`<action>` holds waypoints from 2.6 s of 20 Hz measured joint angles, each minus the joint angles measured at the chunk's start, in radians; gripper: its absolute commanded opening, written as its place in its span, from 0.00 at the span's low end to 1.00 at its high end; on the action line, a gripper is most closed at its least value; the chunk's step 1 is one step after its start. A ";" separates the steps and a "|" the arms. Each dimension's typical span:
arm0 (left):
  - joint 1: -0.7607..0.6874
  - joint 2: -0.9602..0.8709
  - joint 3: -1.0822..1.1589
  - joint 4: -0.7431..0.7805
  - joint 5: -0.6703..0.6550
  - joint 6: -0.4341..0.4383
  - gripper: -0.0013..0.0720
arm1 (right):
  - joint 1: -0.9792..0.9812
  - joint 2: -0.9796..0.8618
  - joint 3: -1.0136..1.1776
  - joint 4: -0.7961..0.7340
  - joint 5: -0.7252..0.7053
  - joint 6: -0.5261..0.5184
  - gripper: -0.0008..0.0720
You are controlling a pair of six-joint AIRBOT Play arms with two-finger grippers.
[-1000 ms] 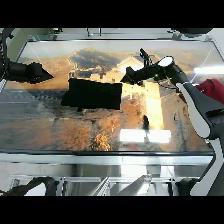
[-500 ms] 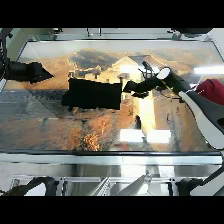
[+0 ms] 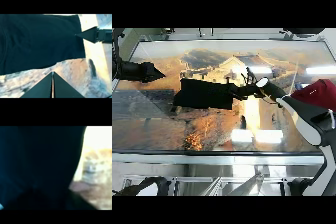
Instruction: Fold the shirts.
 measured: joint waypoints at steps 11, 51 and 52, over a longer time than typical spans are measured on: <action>0.000 0.000 0.000 0.001 -0.023 0.003 0.04 | -0.060 0.213 0.059 0.096 -0.093 -0.151 0.04; -0.003 -0.085 0.000 -0.027 -0.068 -0.001 0.04 | -1.012 0.895 -0.270 -1.123 0.709 0.932 0.04; -0.004 -0.085 0.000 -0.029 -0.072 -0.001 0.04 | -1.015 0.897 -0.311 -1.130 0.687 0.932 0.05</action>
